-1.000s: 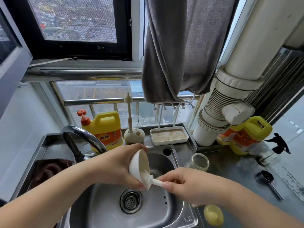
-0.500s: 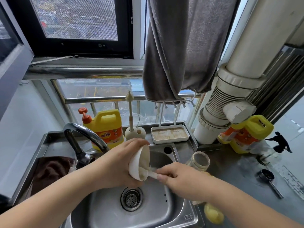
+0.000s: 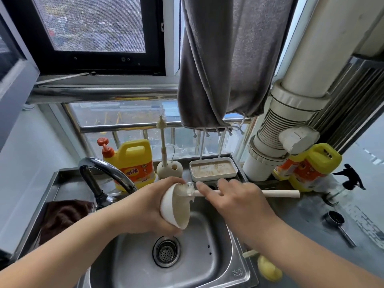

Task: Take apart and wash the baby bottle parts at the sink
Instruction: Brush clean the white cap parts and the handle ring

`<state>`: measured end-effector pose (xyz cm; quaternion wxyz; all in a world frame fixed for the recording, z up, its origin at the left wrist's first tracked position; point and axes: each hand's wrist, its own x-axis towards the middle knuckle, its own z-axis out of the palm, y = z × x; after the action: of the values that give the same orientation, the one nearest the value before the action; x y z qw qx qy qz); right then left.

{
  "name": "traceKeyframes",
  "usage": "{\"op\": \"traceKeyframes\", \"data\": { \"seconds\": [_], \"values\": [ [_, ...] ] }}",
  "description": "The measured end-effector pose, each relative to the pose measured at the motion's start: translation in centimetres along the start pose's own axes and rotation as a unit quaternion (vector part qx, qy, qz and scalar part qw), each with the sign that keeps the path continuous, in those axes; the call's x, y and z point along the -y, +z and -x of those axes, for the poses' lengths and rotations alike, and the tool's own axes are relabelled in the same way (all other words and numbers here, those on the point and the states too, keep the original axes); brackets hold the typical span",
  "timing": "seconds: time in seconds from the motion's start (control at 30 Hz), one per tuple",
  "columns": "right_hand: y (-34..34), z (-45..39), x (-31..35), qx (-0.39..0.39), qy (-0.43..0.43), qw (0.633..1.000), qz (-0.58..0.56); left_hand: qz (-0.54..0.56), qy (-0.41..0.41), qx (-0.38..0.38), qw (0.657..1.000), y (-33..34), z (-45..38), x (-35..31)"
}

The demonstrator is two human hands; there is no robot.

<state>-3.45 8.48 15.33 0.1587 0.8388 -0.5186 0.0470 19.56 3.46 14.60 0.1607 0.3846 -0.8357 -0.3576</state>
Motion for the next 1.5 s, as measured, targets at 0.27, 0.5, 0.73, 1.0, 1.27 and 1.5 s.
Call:
{"op": "traceKeyframes", "data": {
  "seconds": [0.27, 0.5, 0.73, 1.0, 1.27, 1.5],
  "values": [
    [-1.2, -0.2, 1.4, 0.283, 0.143, 0.859, -0.401, -0.219, 0.115, -0.077, 0.966, 0.9, 0.0, 0.6],
    [-3.0, -0.4, 0.9, 0.389, 0.216, 0.507, -0.738, -0.291, 0.202, -0.172, 0.919, 1.2, 0.4, 0.4],
    [-2.6, 0.3, 0.8, 0.398, 0.233, 0.504, -0.730, -0.160, 0.096, 0.003, 0.982, 0.5, 2.0, -0.5],
    [-3.3, 1.0, 1.0, 0.399, 0.187, 0.603, -0.665, -0.046, -0.079, 0.103, 0.991, -1.8, 0.6, -1.3],
    [-3.9, 1.3, 2.0, 0.198, 0.036, 0.954, -0.222, 0.123, -0.038, 0.106, 0.986, 0.0, 1.2, -0.8],
    [-2.3, 1.0, 2.3, 0.054, 0.045, 0.993, -0.097, 0.105, -0.003, 0.054, 0.993, -1.2, 1.4, -1.1]
  ]
}}
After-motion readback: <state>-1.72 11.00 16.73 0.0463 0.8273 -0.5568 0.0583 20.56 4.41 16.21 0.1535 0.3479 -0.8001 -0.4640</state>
